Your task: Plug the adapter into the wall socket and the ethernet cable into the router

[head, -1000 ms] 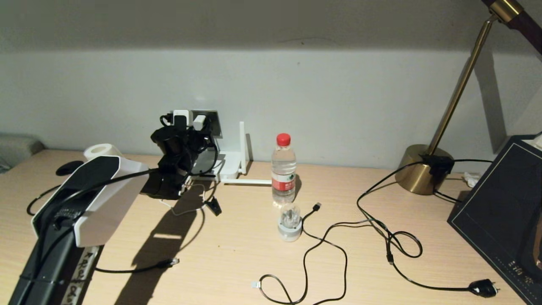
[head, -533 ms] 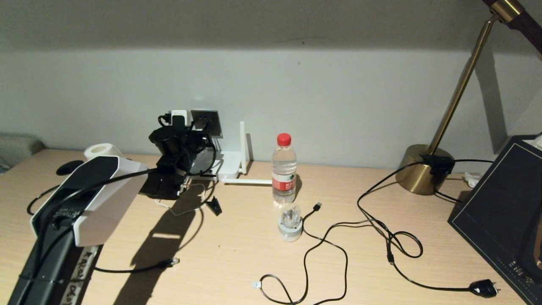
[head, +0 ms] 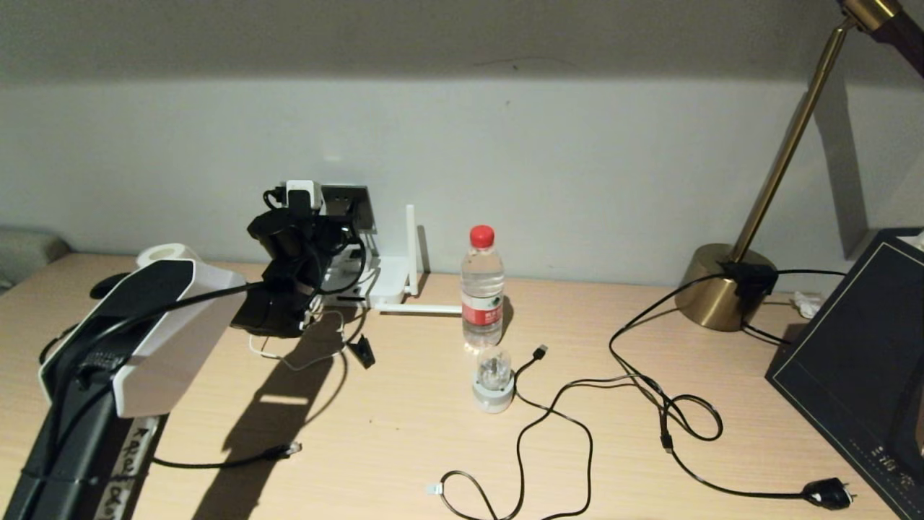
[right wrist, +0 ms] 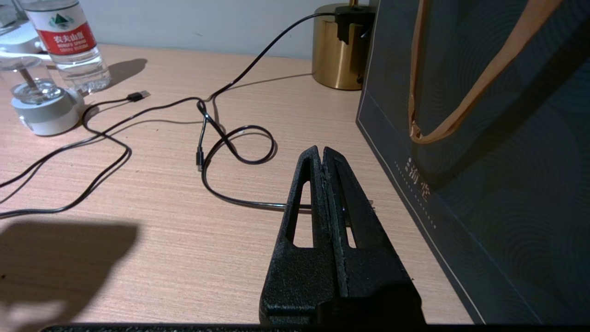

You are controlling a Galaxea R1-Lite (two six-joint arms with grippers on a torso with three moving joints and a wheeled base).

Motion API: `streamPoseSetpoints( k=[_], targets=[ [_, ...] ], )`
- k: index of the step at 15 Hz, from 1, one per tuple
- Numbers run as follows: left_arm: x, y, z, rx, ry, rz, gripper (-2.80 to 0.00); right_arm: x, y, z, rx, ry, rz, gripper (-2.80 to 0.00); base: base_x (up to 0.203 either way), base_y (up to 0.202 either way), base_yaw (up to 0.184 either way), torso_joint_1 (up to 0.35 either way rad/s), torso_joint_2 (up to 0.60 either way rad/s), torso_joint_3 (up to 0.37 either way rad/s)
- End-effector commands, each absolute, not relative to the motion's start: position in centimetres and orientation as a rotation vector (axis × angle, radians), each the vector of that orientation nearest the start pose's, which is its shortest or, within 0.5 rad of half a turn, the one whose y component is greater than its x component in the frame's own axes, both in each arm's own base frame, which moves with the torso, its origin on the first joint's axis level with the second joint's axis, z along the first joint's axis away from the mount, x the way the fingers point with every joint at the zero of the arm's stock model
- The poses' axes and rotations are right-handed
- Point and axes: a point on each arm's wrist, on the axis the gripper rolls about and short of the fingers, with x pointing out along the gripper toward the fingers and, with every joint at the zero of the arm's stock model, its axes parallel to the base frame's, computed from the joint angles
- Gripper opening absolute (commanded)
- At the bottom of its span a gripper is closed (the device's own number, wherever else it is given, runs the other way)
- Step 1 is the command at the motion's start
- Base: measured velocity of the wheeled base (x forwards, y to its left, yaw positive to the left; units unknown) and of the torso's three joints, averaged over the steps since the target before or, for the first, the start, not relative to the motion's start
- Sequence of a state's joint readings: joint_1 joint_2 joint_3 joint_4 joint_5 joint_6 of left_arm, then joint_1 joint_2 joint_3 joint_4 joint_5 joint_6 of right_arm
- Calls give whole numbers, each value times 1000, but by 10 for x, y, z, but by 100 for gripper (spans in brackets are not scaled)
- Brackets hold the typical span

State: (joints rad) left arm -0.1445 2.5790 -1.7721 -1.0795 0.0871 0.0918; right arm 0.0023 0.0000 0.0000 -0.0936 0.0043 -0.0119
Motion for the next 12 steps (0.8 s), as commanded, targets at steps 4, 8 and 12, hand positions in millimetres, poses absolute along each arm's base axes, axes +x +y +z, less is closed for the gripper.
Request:
streamPoseSetpoints(
  k=[4, 8, 12],
  targets=[
    [488, -63, 108, 163, -166, -119, 0, -20, 0, 75, -12, -58, 6, -280, 0, 0, 0, 0, 0, 0],
    [465, -62, 100, 182, -160, -134, 0, -20, 0, 75, -12, -58, 6, -280, 0, 0, 0, 2, 7, -3],
    [459, -61, 91, 183, -130, -132, 0, -20, 0, 75, -12, -58, 6, -280, 0, 0, 0, 0, 0, 0]
  ],
)
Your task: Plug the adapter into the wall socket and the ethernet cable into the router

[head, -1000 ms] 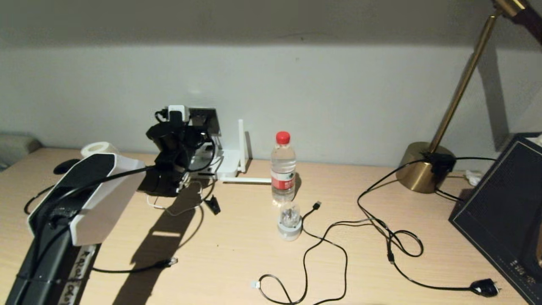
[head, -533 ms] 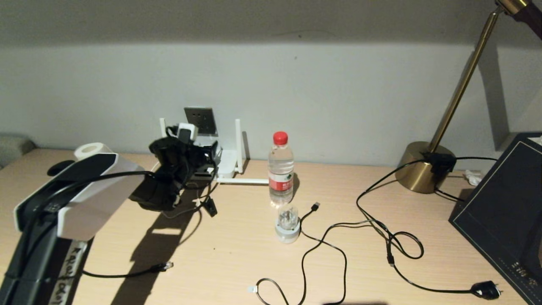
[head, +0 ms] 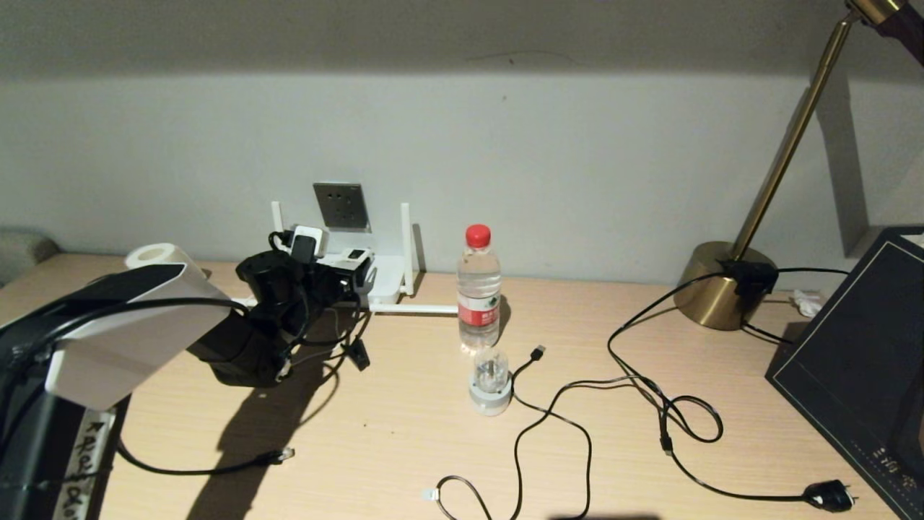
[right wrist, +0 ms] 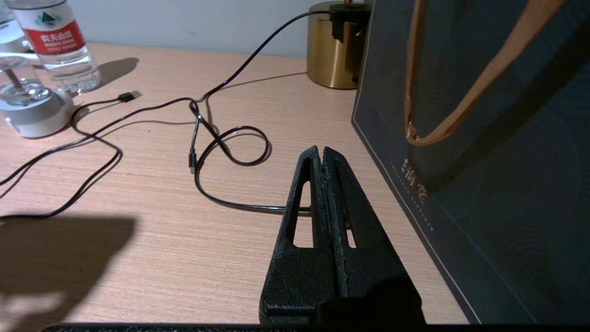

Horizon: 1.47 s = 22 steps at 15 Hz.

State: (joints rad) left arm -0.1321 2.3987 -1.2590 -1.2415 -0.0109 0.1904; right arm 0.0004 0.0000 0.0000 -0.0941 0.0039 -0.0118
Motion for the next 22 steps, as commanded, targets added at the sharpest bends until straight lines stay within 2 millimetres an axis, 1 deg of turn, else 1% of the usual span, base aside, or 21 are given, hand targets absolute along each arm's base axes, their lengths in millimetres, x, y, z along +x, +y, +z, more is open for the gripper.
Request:
streamPoseSetpoints(
  k=[1, 7, 10, 13, 14, 19, 22],
  targets=[
    [459, -61, 90, 182, -126, -126, 0, -20, 0, 75, -12, -58, 6, -280, 0, 0, 0, 0, 0, 0],
    [462, -60, 85, 180, -84, -108, 0, -20, 0, 75, -12, -58, 6, -280, 0, 0, 0, 0, 0, 0],
    [472, -61, 85, 180, -88, -106, 0, -20, 0, 75, -12, -58, 6, -280, 0, 0, 0, 0, 0, 0],
    [478, -64, 81, 179, -88, -105, 0, -20, 0, 75, -12, -58, 6, -280, 0, 0, 0, 0, 0, 0],
    [479, -65, 80, 179, -87, -106, -280, -20, 0, 75, -12, -58, 6, -280, 0, 0, 0, 0, 0, 0],
    [475, -64, 72, 181, -63, -108, -280, -20, 0, 75, -12, -58, 6, -280, 0, 0, 0, 0, 0, 0],
    [469, -66, 75, 181, -72, -116, -280, -20, 0, 75, -12, -58, 6, -280, 0, 0, 0, 0, 0, 0]
  ],
)
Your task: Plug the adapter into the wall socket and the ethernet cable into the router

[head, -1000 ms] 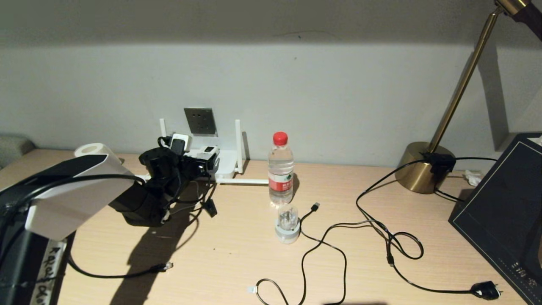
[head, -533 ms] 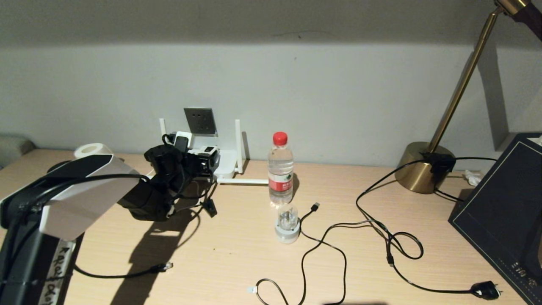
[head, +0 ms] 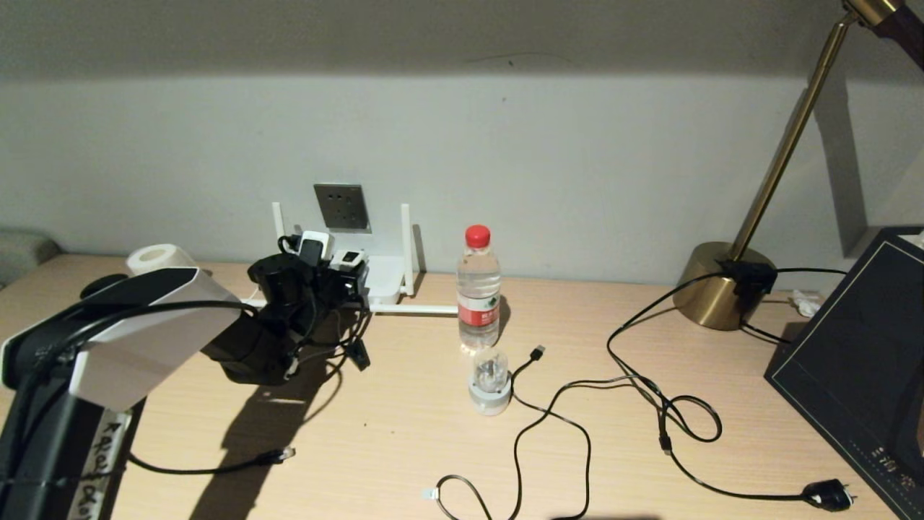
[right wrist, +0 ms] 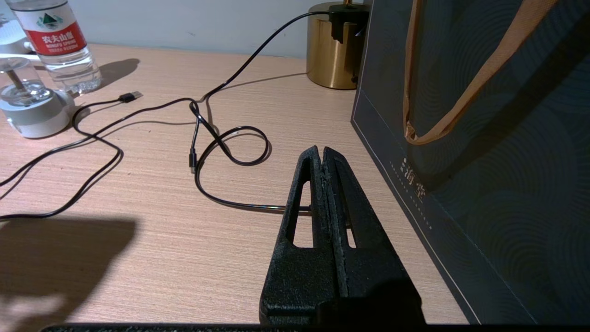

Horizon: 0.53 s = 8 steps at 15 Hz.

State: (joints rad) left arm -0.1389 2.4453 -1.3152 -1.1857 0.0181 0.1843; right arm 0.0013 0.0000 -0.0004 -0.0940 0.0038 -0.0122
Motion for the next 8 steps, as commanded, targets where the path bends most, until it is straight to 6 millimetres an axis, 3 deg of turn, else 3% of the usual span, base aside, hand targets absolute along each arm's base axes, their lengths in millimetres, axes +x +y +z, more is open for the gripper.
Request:
streamPoseSetpoints(
  k=[1, 8],
  targets=[
    [465, -66, 79, 180, -73, -119, -280, -20, 0, 75, -12, -58, 6, -280, 0, 0, 0, 0, 0, 0],
    [412, -58, 130, 173, -98, -189, -280, -20, 0, 75, -12, -58, 6, -280, 0, 0, 0, 0, 0, 0]
  ],
)
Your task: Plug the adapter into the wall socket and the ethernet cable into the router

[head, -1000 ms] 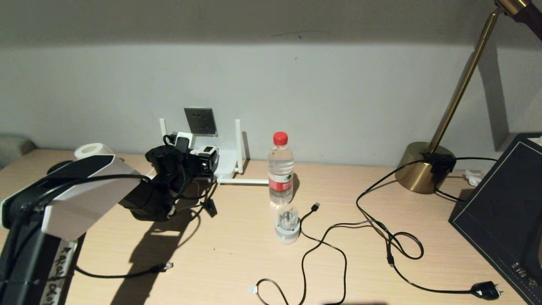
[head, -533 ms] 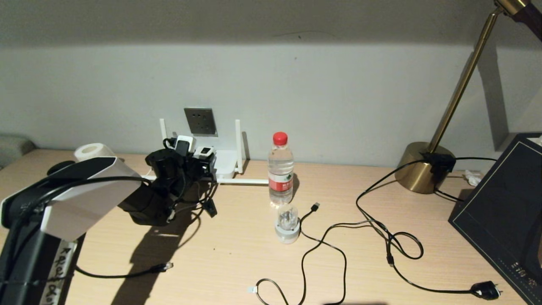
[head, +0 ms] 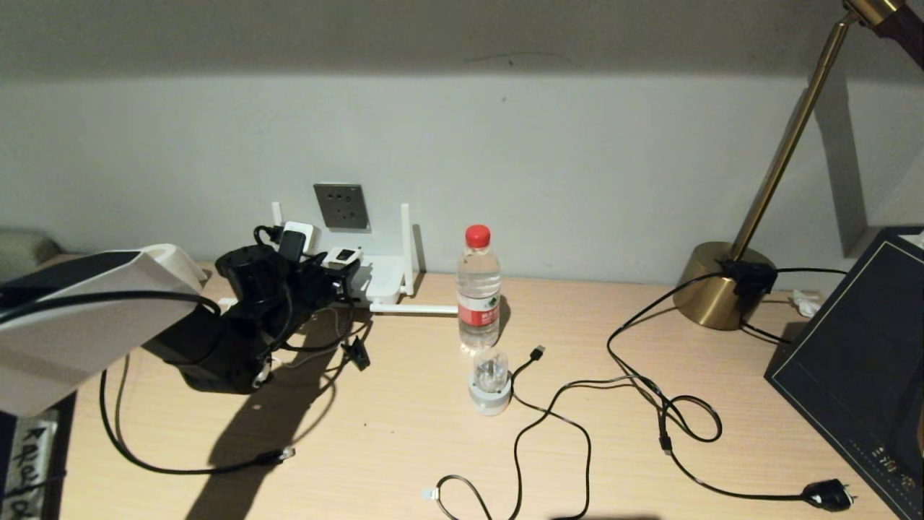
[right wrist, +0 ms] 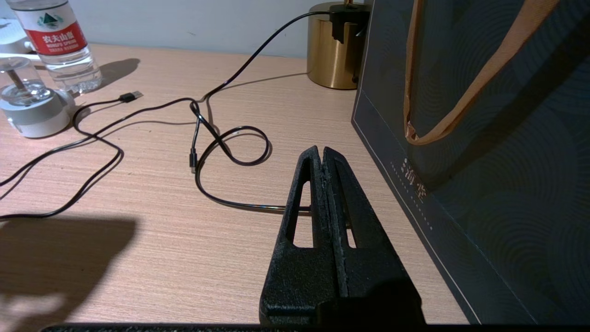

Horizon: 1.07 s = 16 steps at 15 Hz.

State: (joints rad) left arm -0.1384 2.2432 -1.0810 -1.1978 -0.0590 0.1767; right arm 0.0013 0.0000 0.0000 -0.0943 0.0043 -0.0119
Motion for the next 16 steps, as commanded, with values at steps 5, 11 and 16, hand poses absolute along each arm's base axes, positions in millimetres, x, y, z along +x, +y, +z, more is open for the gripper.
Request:
streamPoseSetpoints(
  k=[5, 11, 16],
  targets=[
    [354, -55, 167, 173, -76, -247, -280, -20, 0, 75, -12, -58, 6, -280, 0, 0, 0, 0, 0, 0],
    [223, -49, 195, 182, 292, -369, -280, -20, 0, 75, -12, -58, 6, -280, 0, 0, 0, 0, 0, 0],
    [166, -41, 178, 204, 852, -421, -280, -20, 0, 75, -12, -58, 6, -280, 0, 0, 0, 0, 0, 0]
  ],
)
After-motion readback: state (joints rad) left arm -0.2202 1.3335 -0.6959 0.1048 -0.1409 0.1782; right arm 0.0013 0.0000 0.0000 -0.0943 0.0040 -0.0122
